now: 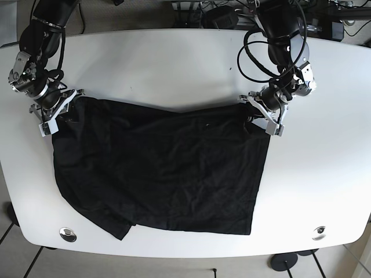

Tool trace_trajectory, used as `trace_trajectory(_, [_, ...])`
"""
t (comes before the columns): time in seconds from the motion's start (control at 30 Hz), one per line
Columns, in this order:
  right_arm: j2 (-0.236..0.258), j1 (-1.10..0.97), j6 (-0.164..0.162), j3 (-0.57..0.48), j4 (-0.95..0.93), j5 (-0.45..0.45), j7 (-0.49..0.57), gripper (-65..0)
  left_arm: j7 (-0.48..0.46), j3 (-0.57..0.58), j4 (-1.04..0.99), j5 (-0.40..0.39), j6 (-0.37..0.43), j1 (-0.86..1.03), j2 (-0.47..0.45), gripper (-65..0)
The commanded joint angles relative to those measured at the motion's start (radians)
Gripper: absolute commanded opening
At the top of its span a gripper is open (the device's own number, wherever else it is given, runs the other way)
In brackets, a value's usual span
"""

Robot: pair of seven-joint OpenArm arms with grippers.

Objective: Fold the T-shirt properly

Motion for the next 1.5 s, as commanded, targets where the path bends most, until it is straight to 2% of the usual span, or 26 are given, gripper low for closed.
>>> trace_trajectory(0.03, [0.018, 0.014, 0.001, 0.007, 0.022, 0.018, 0.022, -63.1, 0.059, -0.004, 0.059, 0.045, 0.003, 0.009, -0.001, -65.0])
trace_trajectory(0.13, [0.008, -0.005, 0.001, 0.005, 0.126, 0.019, 0.022, -63.1, 0.097, -0.028, 0.280, 0.045, 0.003, 0.038, -0.004, -65.0])
trace_trajectory(0.23, [-0.033, -0.028, 0.001, 0.007, 0.234, 0.010, 0.019, -63.1, 0.198, -0.051, 0.432, 0.045, 0.000, 0.043, -0.044, -65.0])
trace_trajectory(0.3, [-0.044, -0.080, 0.001, 0.005, 0.291, 0.011, 0.017, -63.1, 0.257, -0.084, 0.550, 0.045, -0.035, 0.044, -0.061, -65.0])
trace_trajectory(0.4, [-0.045, -0.124, 0.001, 0.007, 0.318, 0.018, 0.017, -63.1, 0.356, -0.194, 0.636, 0.045, -0.035, 0.038, -0.090, -65.0])
trace_trajectory(0.53, [-0.035, -0.127, 0.001, 0.018, 0.312, 0.008, 0.017, -63.1, 0.370, -0.312, 0.641, 0.045, -0.035, 0.009, -0.127, -65.0])
trace_trajectory(0.6, [-0.035, -0.107, 0.001, 0.016, 0.312, 0.008, 0.017, -63.1, 0.370, -0.328, 0.638, 0.045, -0.035, -0.025, -0.126, -65.0])
trace_trajectory(0.67, [-0.035, -0.029, 0.001, -0.034, 0.304, 0.001, 0.017, -63.1, 0.370, -0.312, 0.633, 0.053, -0.035, -0.106, -0.122, -65.0])
trace_trajectory(0.77, [-0.041, 0.095, 0.001, -0.096, 0.240, -0.073, 0.017, -63.1, 0.370, -0.211, 0.596, 0.051, -0.035, -0.213, -0.122, -65.0])
trace_trajectory(0.9, [-0.038, 0.344, 0.001, -0.176, 0.063, -0.182, 0.017, -63.1, 0.355, -0.088, 0.402, 0.053, -0.035, -0.439, -0.129, -65.0])
trace_trajectory(0.97, [-0.035, 0.465, 0.001, -0.202, -0.027, -0.208, 0.017, -63.1, 0.307, -0.059, 0.285, 0.053, -0.035, -0.548, -0.149, -65.0])
trace_trajectory(1.07, [-0.018, 0.661, 0.001, -0.208, -0.188, -0.253, 0.023, -63.1, 0.207, 0.027, 0.082, 0.050, 0.027, -0.720, -0.188, -65.0])
trace_trajectory(1.13, [-0.007, 0.841, 0.001, -0.254, -0.314, -0.271, 0.023, -63.1, 0.135, 0.081, -0.080, 0.048, 0.044, -0.875, -0.216, -65.0])
trace_trajectory(1.23, [0.013, 1.016, 0.001, -0.278, -0.406, -0.274, 0.025, -63.1, 0.071, 0.088, -0.226, 0.053, 0.047, -1.043, -0.245, -65.0])
trace_trajectory(1.3, [0.016, 1.120, 0.001, -0.317, -0.443, -0.272, 0.029, -63.1, 0.063, 0.088, -0.286, 0.051, 0.047, -1.143, -0.270, -65.0])
trace_trajectory(1.4, [0.018, 1.255, 0.001, -0.340, -0.440, -0.272, 0.031, -63.1, 0.063, 0.088, -0.284, 0.048, 0.039, -1.249, -0.345, -65.0])
trace_trajectory(1.5, [0.018, 1.275, 0.001, -0.337, -0.415, -0.263, -0.001, -63.1, 0.089, 0.096, -0.246, 0.047, 0.038, -1.254, -0.397, -65.0])
